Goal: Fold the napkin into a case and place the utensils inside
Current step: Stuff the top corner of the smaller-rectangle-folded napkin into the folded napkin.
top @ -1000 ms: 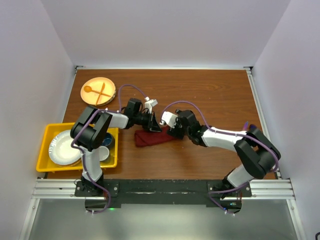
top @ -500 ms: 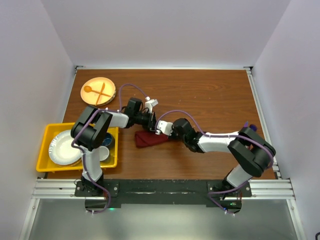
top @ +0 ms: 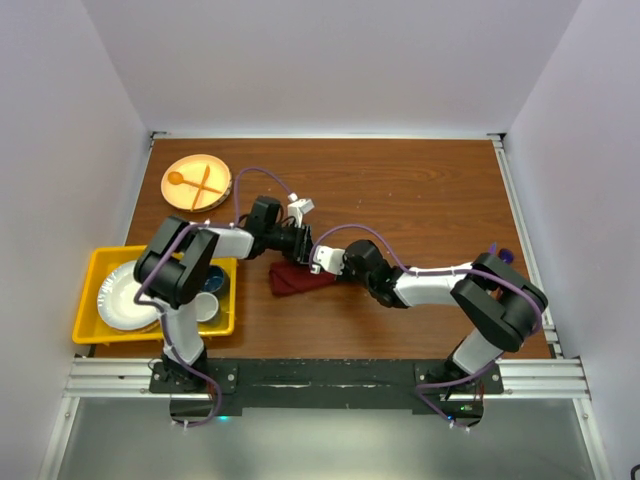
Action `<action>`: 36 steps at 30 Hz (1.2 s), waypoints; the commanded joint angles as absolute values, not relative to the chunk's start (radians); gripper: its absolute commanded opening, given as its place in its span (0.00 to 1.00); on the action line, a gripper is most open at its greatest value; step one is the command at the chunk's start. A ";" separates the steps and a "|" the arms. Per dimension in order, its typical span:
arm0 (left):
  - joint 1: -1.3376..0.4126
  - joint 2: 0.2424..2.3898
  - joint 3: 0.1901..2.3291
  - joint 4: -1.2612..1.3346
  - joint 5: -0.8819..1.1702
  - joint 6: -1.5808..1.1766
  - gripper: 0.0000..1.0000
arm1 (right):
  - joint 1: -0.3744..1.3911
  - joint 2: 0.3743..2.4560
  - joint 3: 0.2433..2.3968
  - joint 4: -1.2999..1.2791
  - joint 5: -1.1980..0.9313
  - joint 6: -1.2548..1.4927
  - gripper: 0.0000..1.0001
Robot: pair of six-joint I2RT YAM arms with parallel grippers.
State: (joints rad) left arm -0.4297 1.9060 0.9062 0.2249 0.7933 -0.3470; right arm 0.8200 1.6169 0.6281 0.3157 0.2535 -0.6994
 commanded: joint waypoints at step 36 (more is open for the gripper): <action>-0.575 1.914 1.094 -0.040 0.624 0.150 0.60 | 0.827 1.582 0.561 0.336 0.270 -0.690 0.00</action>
